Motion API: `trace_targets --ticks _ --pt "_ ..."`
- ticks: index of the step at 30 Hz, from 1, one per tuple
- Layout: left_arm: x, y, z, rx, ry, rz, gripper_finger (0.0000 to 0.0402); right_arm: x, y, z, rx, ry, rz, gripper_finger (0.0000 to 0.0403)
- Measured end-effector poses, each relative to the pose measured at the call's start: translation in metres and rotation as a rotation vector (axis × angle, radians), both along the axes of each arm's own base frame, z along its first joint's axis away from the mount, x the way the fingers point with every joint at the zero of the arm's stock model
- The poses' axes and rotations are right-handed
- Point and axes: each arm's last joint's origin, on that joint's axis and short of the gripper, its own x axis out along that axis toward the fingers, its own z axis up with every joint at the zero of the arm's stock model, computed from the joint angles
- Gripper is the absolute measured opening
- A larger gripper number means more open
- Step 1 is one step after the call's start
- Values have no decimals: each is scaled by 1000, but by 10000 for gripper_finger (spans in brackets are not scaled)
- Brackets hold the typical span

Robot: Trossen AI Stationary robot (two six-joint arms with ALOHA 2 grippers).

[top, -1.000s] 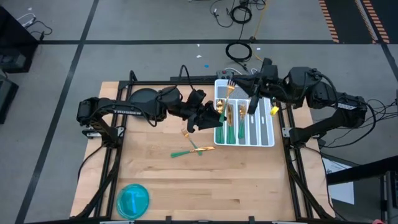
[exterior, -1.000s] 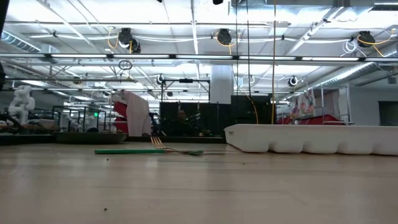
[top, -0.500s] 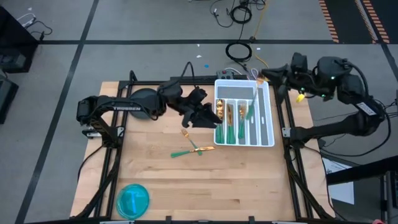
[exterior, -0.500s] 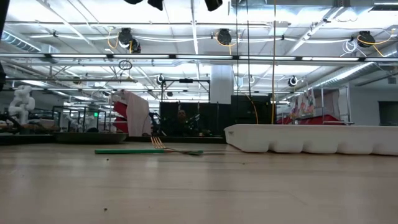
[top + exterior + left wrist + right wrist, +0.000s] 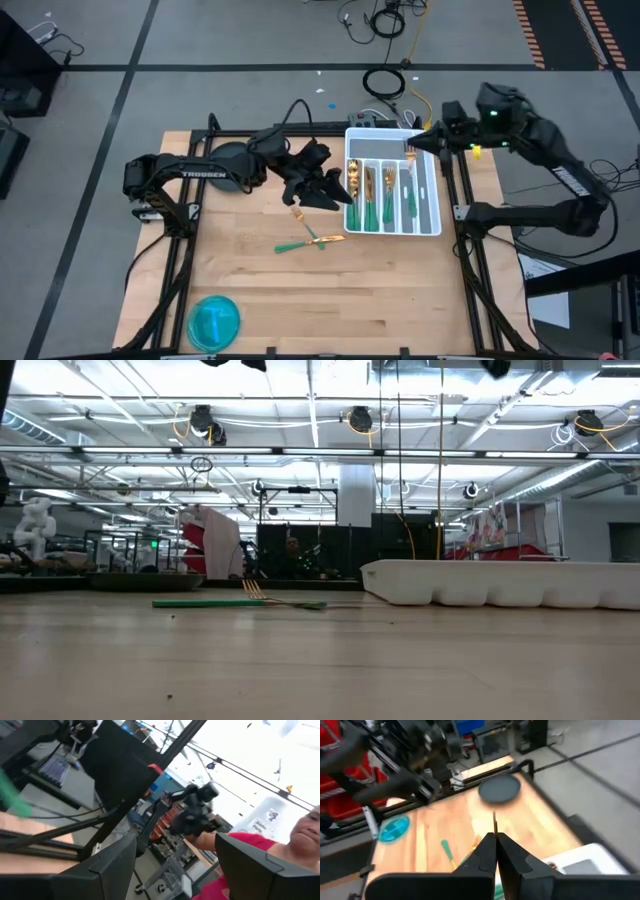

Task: Sort silverware
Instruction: Put the green fork on the silverware organizer

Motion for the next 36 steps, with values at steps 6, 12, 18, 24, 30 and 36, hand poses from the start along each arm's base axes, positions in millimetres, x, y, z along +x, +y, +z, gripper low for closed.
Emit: trace_targets --ticks 6,12,18,24,30,36 --pt "-9 0 13 5 -63 -16 277 5 -29 -59 148 -87 51 0" --pt "-29 6 35 22 -126 -3 277 1 -59 -123 311 -167 61 0" --pt "-49 16 54 38 -183 39 277 -11 -83 -160 339 -244 35 0" --pt "-60 23 63 26 -191 56 277 -25 -98 -203 426 -244 0 0" --pt "-60 26 62 31 -185 48 277 -33 -105 -238 504 -241 -41 0" --pt "-62 32 62 46 -188 52 277 -32 -107 -263 533 -250 -42 0"
